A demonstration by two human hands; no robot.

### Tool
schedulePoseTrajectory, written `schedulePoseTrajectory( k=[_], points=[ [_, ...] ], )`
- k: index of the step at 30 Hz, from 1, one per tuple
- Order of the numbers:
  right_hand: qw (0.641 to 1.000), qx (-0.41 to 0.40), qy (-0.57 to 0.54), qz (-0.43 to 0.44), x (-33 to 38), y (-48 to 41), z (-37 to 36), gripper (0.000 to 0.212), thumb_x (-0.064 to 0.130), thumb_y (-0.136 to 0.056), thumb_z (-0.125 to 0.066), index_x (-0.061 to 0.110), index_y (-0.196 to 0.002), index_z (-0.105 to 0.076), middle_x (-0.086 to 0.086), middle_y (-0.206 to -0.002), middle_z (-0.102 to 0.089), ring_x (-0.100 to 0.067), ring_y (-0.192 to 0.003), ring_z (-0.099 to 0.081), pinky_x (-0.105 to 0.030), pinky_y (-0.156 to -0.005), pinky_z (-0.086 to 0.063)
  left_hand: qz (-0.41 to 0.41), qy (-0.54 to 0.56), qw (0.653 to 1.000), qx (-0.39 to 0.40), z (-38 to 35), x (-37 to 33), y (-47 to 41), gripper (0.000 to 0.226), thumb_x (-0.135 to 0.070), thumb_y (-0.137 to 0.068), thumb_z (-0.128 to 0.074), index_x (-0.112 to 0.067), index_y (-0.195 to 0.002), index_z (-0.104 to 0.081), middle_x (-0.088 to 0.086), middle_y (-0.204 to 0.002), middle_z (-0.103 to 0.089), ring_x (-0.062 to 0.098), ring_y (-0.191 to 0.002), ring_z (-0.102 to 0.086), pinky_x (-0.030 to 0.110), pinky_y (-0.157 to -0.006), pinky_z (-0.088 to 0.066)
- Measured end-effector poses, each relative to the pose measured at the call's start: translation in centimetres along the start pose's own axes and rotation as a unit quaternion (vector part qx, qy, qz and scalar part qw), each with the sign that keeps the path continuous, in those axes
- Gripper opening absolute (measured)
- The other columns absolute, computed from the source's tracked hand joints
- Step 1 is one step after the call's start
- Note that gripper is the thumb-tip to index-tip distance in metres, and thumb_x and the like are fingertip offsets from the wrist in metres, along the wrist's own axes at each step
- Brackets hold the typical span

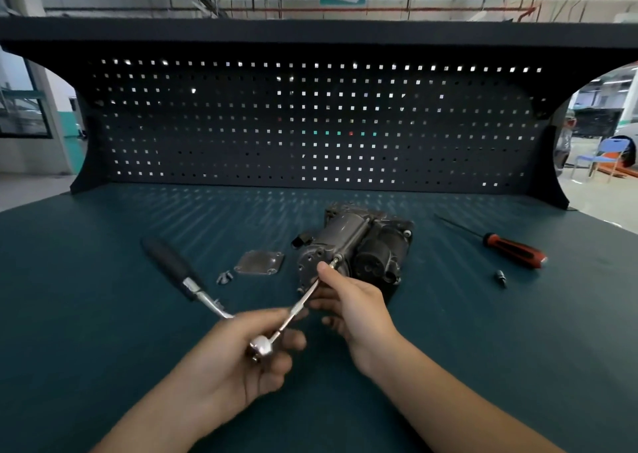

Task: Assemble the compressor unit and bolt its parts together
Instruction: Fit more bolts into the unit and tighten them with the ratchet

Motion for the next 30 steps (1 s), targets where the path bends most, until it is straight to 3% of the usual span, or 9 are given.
schedulePoseTrajectory(
  k=[3,6,8,11,13,15,20,25,30],
  points=[
    [1.0,0.013,0.003,-0.011,-0.1,-0.1,0.0,0.023,0.032,-0.086,-0.061,0.01,-0.08,-0.064,-0.006,-0.073,-0.066,-0.012,-0.062,-0.06,-0.019,-0.05,-0.038,0.065,0.26,0.953,0.139,-1.9,0.0,0.7,0.06,0.012,-0.04,-0.084,0.005,-0.097,-0.068,0.002,-0.049,-0.044,0.01,-0.026,-0.037,0.017,-0.024,-0.031],
    [0.999,0.029,0.007,-0.014,-0.2,-0.1,0.0,0.026,0.033,-0.088,-0.057,0.009,-0.085,-0.064,-0.009,-0.078,-0.065,-0.015,-0.066,-0.059,-0.021,-0.051,-0.036,0.013,0.054,0.996,0.065,-1.2,-0.1,0.3,0.038,0.001,-0.067,-0.063,-0.007,-0.103,-0.066,0.002,-0.048,-0.038,0.01,-0.029,-0.031,0.014,-0.03,-0.026],
    [0.999,0.038,0.002,-0.024,-0.3,-0.1,-0.1,0.026,0.033,-0.091,-0.054,0.011,-0.087,-0.066,-0.004,-0.076,-0.065,-0.011,-0.06,-0.057,-0.02,-0.051,-0.037,-0.112,-0.196,0.974,-0.017,-0.4,-1.4,0.3,0.053,0.006,-0.082,-0.048,-0.033,-0.115,-0.062,0.001,-0.048,-0.043,0.012,-0.035,-0.035,0.019,-0.036,-0.029],
    [0.999,0.038,-0.013,-0.035,-0.4,-0.4,-0.2,0.026,0.03,-0.092,-0.052,0.01,-0.084,-0.066,-0.003,-0.071,-0.068,-0.01,-0.057,-0.06,-0.021,-0.057,-0.044,-0.272,-0.56,0.781,-0.058,-1.9,-3.1,1.7,0.078,-0.008,-0.087,-0.048,-0.073,-0.122,-0.022,-0.014,-0.068,-0.055,0.004,-0.057,-0.051,0.019,-0.059,-0.044],
    [0.999,0.031,-0.02,-0.032,-0.4,-0.4,0.0,0.026,0.028,-0.092,-0.054,0.008,-0.081,-0.066,-0.007,-0.072,-0.069,-0.011,-0.054,-0.06,-0.019,-0.052,-0.046,-0.298,-0.717,0.627,-0.071,-3.2,-3.0,2.0,0.074,-0.017,-0.088,-0.045,-0.065,-0.129,-0.007,-0.015,-0.081,-0.048,0.003,-0.076,-0.053,0.021,-0.065,-0.038],
    [0.999,0.027,-0.016,-0.028,-0.4,-0.4,0.1,0.027,0.029,-0.091,-0.055,0.006,-0.086,-0.067,-0.01,-0.079,-0.068,-0.013,-0.055,-0.058,-0.02,-0.05,-0.044,-0.289,-0.782,0.547,-0.07,-4.1,-2.9,1.9,0.067,-0.021,-0.088,-0.04,-0.056,-0.132,-0.004,-0.013,-0.085,-0.041,0.012,-0.086,-0.055,0.026,-0.065,-0.036],
    [1.0,0.025,0.001,-0.017,-0.4,-0.4,0.2,0.026,0.036,-0.087,-0.06,0.012,-0.079,-0.067,0.002,-0.065,-0.066,-0.007,-0.051,-0.057,-0.017,-0.048,-0.04,-0.302,-0.665,0.673,-0.116,-1.7,-3.6,1.5,0.066,-0.025,-0.089,-0.043,-0.06,-0.13,-0.004,-0.008,-0.06,-0.053,0.008,-0.06,-0.053,0.024,-0.059,-0.043],
    [1.0,0.02,0.005,-0.004,-0.3,-0.5,0.2,0.024,0.034,-0.084,-0.064,0.01,-0.08,-0.067,-0.005,-0.078,-0.066,-0.006,-0.052,-0.056,-0.016,-0.047,-0.04,-0.285,-0.601,0.734,-0.138,-1.2,-2.5,0.9,0.063,-0.026,-0.09,-0.05,-0.055,-0.134,-0.017,-0.004,-0.071,-0.064,0.006,-0.066,-0.06,0.025,-0.069,-0.049],
    [0.997,0.056,-0.028,-0.035,-0.3,-0.4,0.0,0.019,0.03,-0.087,-0.06,0.013,-0.078,-0.065,-0.002,-0.074,-0.066,-0.004,-0.051,-0.052,-0.016,-0.048,-0.036,-0.146,-0.231,0.959,-0.072,-0.7,-1.1,0.1,0.039,0.004,-0.084,-0.052,-0.028,-0.106,-0.062,0.01,-0.069,-0.071,0.016,-0.035,-0.051,0.018,-0.039,-0.041]
  ],
)
Point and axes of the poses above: each hand's wrist, its own y-axis away from the middle knuckle, its own z-axis out of the back of the hand, x = y × z, the point moved 6 cm from there along -y, towards the middle knuckle
